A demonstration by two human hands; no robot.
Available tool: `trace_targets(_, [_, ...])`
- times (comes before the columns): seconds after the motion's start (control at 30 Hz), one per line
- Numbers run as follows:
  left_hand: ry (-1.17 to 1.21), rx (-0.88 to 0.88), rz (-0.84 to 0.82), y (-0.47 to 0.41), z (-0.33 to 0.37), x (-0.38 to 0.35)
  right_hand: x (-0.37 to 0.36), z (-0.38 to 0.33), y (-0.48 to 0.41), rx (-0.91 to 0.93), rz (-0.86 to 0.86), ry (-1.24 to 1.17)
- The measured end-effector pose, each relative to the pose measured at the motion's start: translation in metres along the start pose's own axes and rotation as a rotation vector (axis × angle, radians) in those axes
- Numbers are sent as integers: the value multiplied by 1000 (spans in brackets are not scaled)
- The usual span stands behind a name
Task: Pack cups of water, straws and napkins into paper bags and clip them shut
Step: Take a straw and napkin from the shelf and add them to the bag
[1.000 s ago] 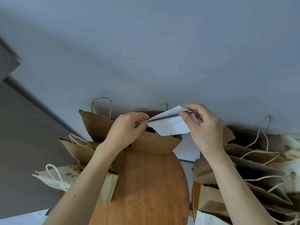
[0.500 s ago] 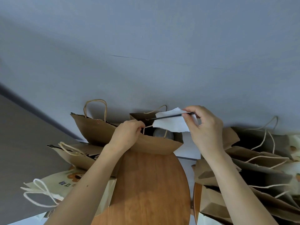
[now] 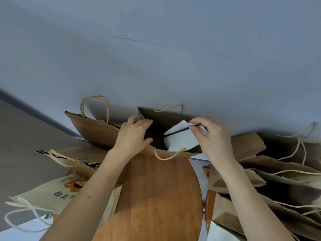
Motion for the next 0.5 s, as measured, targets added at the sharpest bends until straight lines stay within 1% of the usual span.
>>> trace_targets(0.07, [-62, 31, -124, 2, -2, -1, -8, -1, -2, -10, -13, -13])
trace_targets(0.13, [-75, 54, -181, 4, -6, -3, -16, -4, -4, -10, -20, -18])
trace_targets(0.3, [-80, 55, -170, 7, -11, -5, -32, -19, -6, 26, -75, -24])
trace_targets(0.4, [-72, 60, -152, 6, -11, -4, -38, -22, -3, -29, -177, -80])
trace_targets(0.5, [-76, 58, -140, 7, -10, -4, -40, -21, 2, -68, -228, -68])
Point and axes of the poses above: each hand's wrist, its own y-axis away from the middle knuckle, its own x-axis out of the back of the hand, z = x × y, the point moved 5 cm from there along -y, towards the middle knuckle, and after that the axes turned 10 degrees about y, right-handed, at the moved point
